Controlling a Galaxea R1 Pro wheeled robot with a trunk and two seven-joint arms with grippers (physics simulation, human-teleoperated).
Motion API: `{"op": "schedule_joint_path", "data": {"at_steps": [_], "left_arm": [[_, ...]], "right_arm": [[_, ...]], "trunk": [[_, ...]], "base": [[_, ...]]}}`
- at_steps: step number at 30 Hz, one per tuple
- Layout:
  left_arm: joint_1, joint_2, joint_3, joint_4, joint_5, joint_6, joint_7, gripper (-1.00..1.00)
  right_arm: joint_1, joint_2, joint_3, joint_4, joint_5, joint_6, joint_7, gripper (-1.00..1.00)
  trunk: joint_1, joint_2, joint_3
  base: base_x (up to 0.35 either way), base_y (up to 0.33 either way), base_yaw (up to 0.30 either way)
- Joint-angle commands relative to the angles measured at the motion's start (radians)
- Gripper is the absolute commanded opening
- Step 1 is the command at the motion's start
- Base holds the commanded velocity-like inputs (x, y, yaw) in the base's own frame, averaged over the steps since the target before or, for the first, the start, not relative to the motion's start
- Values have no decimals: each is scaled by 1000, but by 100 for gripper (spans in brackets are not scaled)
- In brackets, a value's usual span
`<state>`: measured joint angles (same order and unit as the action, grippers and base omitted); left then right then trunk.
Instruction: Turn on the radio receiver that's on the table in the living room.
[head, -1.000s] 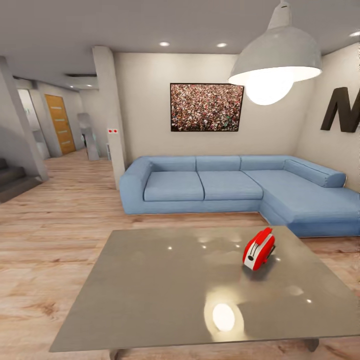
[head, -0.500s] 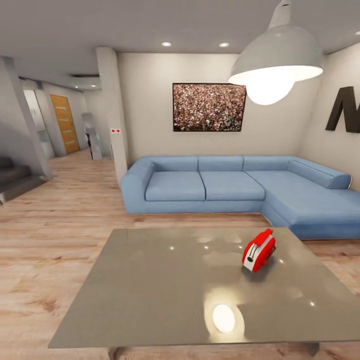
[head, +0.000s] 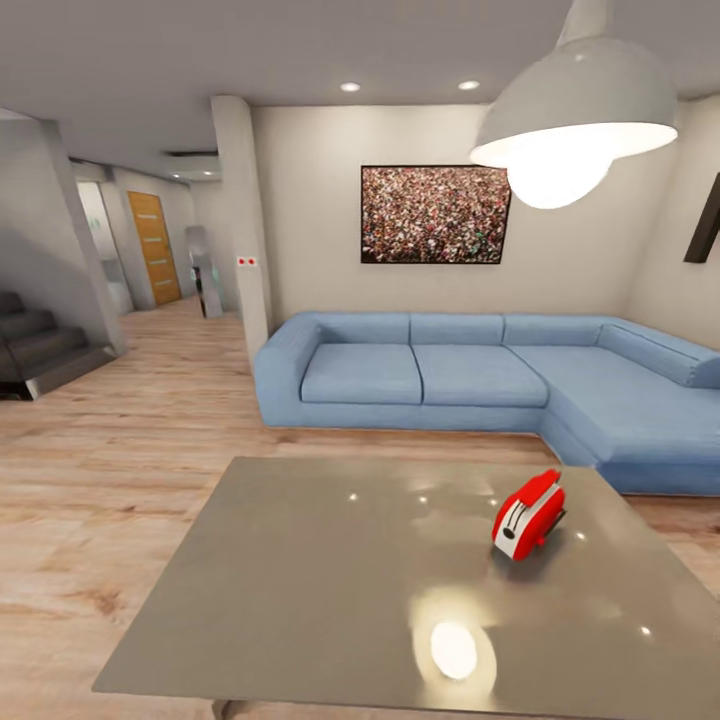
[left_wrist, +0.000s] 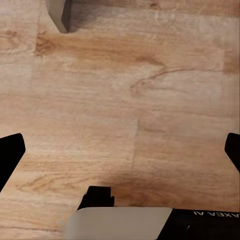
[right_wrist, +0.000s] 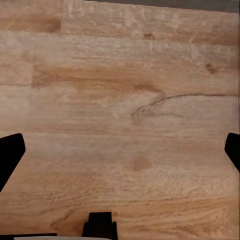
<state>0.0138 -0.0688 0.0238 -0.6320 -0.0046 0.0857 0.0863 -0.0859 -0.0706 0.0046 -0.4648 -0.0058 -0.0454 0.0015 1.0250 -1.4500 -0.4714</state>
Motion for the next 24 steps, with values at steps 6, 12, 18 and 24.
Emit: {"op": "schedule_joint_path", "data": {"at_steps": [6,12,18,24], "left_arm": [[0,0,0,0,0,-1,16,100],[0,0,0,0,0,0,18,100],[0,0,0,0,0,0,18,100],[0,0,0,0,0,0,17,100]], "right_arm": [[0,0,0,0,0,0,0,100],[0,0,0,0,0,0,0,100],[0,0,0,0,0,0,0,100],[0,0,0,0,0,0,1,100]], "trunk": [[0,0,0],[0,0,0],[0,0,0],[0,0,0]], "base": [[240,-257,0],[250,-247,0],[250,-254,0],[206,-188,0]]}}
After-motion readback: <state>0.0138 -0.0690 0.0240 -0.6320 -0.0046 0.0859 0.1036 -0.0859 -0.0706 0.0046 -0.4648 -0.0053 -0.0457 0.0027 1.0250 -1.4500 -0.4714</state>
